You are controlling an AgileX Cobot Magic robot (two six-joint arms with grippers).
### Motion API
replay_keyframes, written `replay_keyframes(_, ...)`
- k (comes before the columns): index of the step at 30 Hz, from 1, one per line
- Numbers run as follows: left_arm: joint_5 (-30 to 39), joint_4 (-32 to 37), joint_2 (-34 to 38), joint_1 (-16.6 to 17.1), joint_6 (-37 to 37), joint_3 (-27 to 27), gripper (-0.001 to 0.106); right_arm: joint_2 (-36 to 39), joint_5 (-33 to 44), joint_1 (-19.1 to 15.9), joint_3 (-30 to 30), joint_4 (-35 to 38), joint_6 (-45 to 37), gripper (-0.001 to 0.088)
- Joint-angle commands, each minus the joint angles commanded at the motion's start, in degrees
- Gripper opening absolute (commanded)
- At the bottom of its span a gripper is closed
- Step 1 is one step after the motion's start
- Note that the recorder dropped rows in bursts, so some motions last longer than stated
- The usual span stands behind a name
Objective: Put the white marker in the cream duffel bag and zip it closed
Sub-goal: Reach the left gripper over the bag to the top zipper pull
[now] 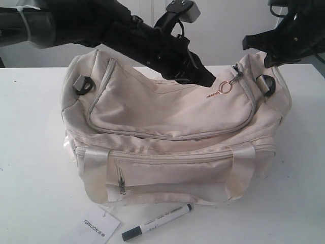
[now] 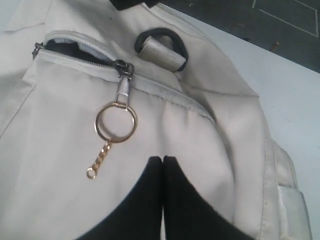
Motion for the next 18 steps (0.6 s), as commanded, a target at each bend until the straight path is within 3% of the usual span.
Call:
replay_keyframes(8, -9.5, -0.3, 2.5, -2.0, 2.6, -1.0, 0.000, 0.0, -0.4, 0.0, 0.0, 0.0, 0.0, 0.0000)
replay_keyframes(16, -13.2, -0.2, 3.4, -4.5, 18.2, -1.0, 0.000, 0.0, -0.4, 0.0, 0.0, 0.0, 0.0, 0.0000)
replay_keyframes(18, -14.0, -0.2, 3.4, -4.5, 21.1, -1.0, 0.009, 0.0, -0.4, 0.0, 0.0, 0.0, 0.0, 0.0000)
